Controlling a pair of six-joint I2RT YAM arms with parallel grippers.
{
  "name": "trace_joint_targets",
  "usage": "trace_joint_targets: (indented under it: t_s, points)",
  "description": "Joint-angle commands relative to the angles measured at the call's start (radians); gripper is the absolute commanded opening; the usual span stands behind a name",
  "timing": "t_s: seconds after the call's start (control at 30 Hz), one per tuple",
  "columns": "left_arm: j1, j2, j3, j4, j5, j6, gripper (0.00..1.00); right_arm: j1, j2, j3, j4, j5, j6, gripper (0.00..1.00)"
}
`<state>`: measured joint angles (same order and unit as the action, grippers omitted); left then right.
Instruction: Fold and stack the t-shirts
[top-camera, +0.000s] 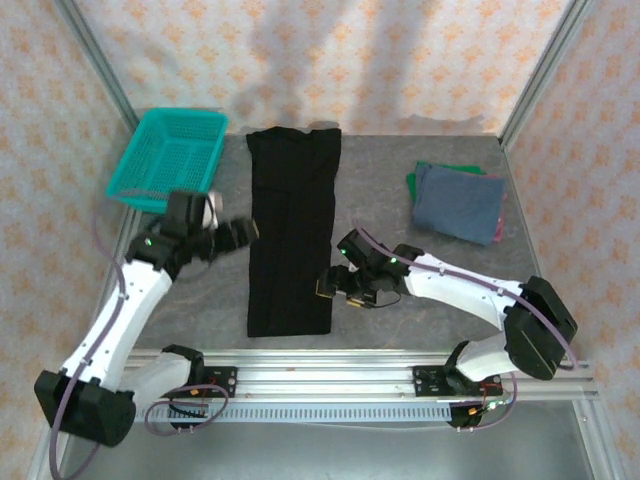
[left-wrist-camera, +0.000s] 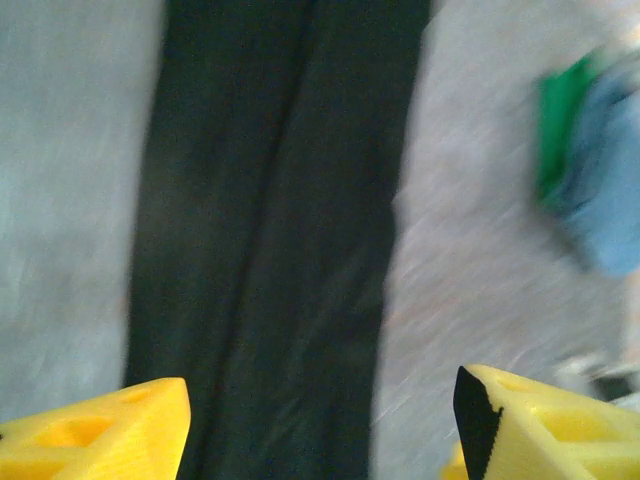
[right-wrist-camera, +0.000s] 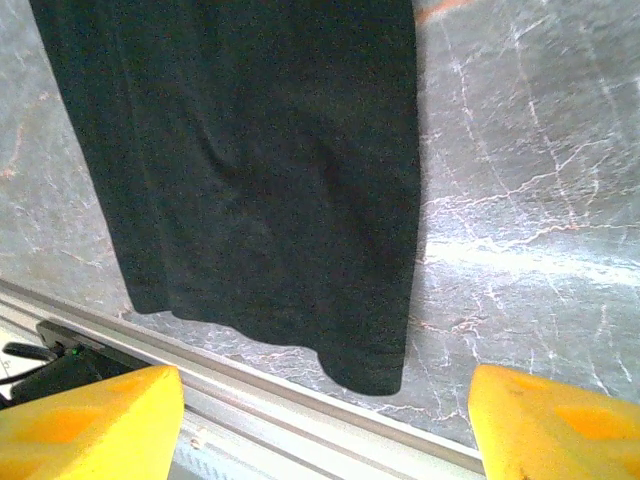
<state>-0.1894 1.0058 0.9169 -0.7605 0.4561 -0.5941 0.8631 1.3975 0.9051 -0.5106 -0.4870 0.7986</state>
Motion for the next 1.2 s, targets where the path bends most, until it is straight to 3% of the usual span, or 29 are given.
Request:
trace_joint_targets:
  t_s: [0.0,0.1,0.3,0.8,0.97,1.17]
  points:
    - [-0.028,-0.146,-0.204,0.003,0.013,-0.104,0.69,0.027,0.044,-0.037,0.126,-0.04,0.0,0.75]
    - [-0.072,-0.237,-0.341,0.032,0.012,-0.172,0.68,0.056,0.087,-0.055,0.171,-0.05,0.02,0.74]
    - [-0.141,-0.234,-0.466,0.093,-0.016,-0.219,0.65,0.07,0.149,-0.091,0.235,-0.068,0.066,0.71]
    - [-0.234,-0.177,-0.574,0.186,0.016,-0.287,0.56,0.075,0.212,-0.102,0.26,-0.078,0.09,0.64]
    - [-0.251,-0.157,-0.604,0.227,0.016,-0.305,0.48,0.079,0.227,-0.105,0.285,-0.078,0.1,0.61]
    - [-0.262,-0.153,-0.618,0.313,0.024,-0.341,0.33,0.079,0.268,-0.094,0.34,-0.091,0.121,0.54]
